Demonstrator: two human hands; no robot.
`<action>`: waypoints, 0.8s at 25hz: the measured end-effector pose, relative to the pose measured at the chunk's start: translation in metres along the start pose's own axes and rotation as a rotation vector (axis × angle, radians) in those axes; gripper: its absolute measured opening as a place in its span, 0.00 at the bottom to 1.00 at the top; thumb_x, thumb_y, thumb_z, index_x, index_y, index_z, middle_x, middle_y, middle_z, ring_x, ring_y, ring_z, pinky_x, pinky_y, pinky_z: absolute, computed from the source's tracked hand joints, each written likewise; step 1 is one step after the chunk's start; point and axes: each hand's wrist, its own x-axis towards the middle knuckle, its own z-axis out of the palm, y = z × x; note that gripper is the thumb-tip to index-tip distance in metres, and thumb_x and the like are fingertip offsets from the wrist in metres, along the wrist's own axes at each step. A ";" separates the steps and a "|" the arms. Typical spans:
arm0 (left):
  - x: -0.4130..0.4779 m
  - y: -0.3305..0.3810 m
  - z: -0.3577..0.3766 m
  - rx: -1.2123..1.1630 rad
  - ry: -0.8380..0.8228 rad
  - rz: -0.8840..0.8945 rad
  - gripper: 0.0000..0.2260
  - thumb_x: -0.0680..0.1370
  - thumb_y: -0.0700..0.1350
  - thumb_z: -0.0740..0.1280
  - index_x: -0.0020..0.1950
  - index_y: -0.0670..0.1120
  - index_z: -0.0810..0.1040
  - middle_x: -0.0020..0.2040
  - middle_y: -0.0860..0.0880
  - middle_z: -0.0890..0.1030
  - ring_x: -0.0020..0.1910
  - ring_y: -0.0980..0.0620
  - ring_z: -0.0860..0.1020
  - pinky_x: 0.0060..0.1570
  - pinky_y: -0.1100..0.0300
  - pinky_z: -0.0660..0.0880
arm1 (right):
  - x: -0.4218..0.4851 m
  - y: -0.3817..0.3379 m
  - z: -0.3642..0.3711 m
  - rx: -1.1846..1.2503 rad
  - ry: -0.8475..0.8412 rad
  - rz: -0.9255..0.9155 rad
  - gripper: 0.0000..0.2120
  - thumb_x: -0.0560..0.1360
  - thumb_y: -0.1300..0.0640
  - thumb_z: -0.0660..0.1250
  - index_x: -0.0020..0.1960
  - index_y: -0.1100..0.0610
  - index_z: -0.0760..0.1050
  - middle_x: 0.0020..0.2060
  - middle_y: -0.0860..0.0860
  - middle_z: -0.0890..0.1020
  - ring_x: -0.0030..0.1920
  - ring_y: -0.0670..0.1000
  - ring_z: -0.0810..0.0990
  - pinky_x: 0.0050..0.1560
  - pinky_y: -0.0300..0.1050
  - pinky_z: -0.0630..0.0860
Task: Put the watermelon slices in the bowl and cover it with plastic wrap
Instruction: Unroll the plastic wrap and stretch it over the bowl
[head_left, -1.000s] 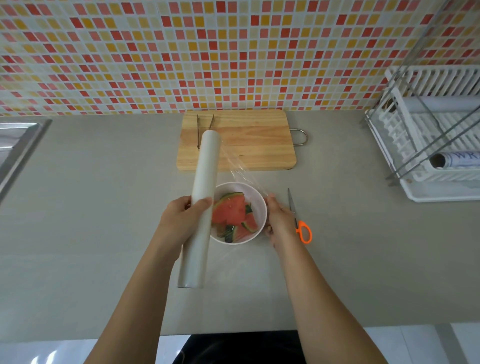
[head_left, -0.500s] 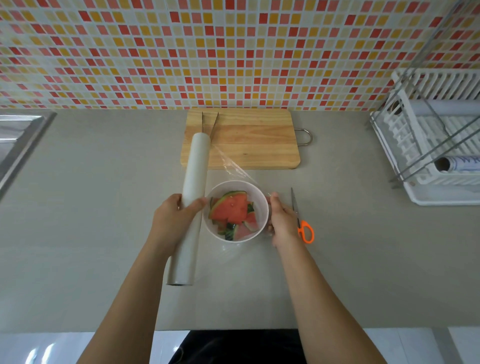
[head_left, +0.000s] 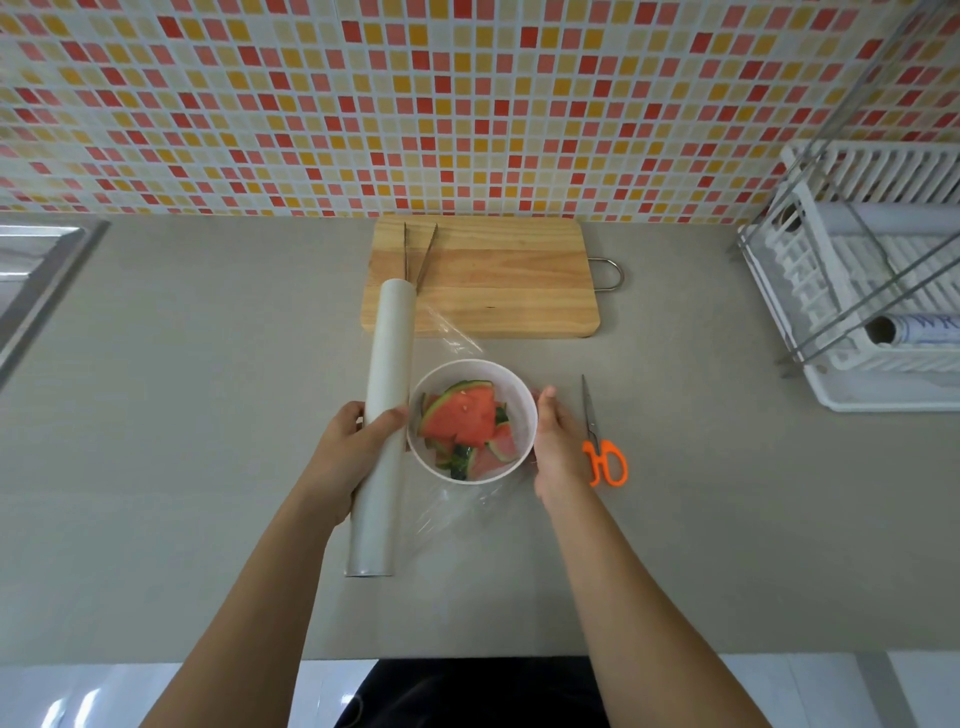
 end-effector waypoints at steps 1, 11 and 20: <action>0.001 -0.001 0.000 0.001 0.000 -0.002 0.16 0.74 0.51 0.70 0.54 0.42 0.73 0.50 0.37 0.81 0.38 0.46 0.80 0.34 0.56 0.76 | -0.001 0.001 0.001 0.033 0.015 -0.007 0.17 0.77 0.41 0.56 0.45 0.50 0.77 0.42 0.48 0.82 0.45 0.49 0.80 0.46 0.44 0.77; 0.003 -0.002 0.000 -0.018 -0.016 0.001 0.23 0.70 0.54 0.71 0.57 0.40 0.73 0.50 0.38 0.81 0.39 0.46 0.80 0.34 0.55 0.75 | 0.007 -0.003 -0.009 -0.182 0.043 -0.102 0.14 0.72 0.56 0.68 0.56 0.60 0.74 0.48 0.56 0.81 0.48 0.54 0.79 0.45 0.45 0.75; 0.003 -0.002 0.003 -0.033 -0.016 -0.016 0.24 0.68 0.56 0.71 0.56 0.42 0.74 0.48 0.40 0.81 0.37 0.48 0.80 0.31 0.57 0.75 | -0.013 -0.006 0.006 0.084 -0.253 -0.355 0.32 0.76 0.38 0.39 0.71 0.54 0.63 0.69 0.49 0.70 0.68 0.43 0.67 0.66 0.37 0.60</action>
